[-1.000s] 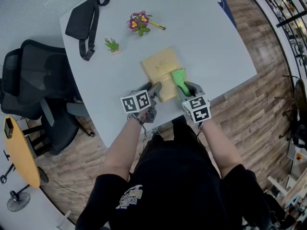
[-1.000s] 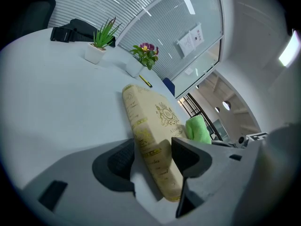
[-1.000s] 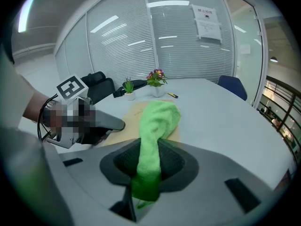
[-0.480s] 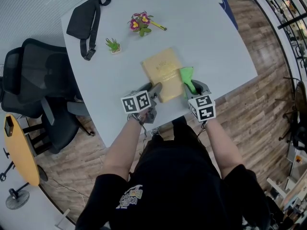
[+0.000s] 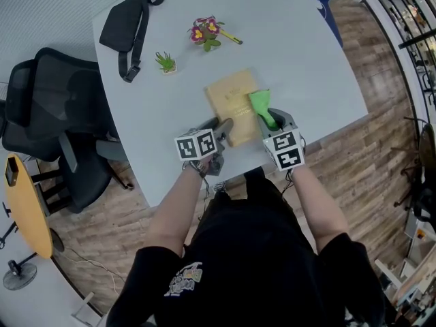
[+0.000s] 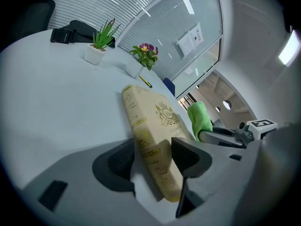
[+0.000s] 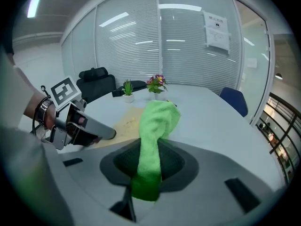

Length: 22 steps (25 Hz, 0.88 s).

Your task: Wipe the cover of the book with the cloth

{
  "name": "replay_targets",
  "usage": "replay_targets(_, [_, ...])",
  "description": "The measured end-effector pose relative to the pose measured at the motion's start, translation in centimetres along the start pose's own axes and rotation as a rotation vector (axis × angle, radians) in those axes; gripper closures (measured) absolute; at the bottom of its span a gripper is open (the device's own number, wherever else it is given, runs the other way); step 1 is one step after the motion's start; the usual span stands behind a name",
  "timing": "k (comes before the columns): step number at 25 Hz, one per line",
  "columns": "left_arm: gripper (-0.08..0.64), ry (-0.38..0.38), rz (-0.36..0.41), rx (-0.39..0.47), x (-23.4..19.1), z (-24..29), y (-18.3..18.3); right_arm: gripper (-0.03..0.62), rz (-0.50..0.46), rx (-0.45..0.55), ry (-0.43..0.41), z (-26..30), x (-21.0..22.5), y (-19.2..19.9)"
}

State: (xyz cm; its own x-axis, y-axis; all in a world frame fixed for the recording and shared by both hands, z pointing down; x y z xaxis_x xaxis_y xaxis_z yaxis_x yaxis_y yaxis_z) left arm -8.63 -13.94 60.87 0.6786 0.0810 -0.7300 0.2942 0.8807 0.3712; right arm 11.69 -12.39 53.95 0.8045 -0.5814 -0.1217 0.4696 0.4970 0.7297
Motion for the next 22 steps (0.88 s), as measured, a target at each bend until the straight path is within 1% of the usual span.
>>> replay_targets(5, [0.313,0.009,0.006,0.004,0.5,0.0,0.0,0.492,-0.103,0.005,-0.079,1.7,-1.5,-2.2])
replay_targets(14, [0.313,0.004,0.008,0.009,0.4,-0.1,0.1,0.492,-0.28,-0.042,-0.26,4.8,-4.2,-4.2])
replay_targets(17, [0.313,0.005,0.009,0.009,0.5,0.0,0.2,0.492,-0.311,-0.061,-0.298,5.5,-4.5,-4.4])
replay_targets(22, [0.313,0.004,0.011,0.014,0.4,-0.1,0.1,0.492,-0.338,-0.069,-0.328,6.0,-4.5,-4.4])
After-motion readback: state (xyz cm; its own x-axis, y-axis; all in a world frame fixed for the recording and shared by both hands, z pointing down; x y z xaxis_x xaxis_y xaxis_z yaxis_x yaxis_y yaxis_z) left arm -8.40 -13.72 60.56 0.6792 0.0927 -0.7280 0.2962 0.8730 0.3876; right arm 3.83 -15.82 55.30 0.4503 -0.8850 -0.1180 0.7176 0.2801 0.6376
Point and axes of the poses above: the fingertips, and each gripper's own axes: z forward along the fingers, x to its right, y out of its underside, the point moved 8 cm from there along -z, backward along the fingers, and after that the axes turned 9 degrees about -z, right-handed, at the moved point
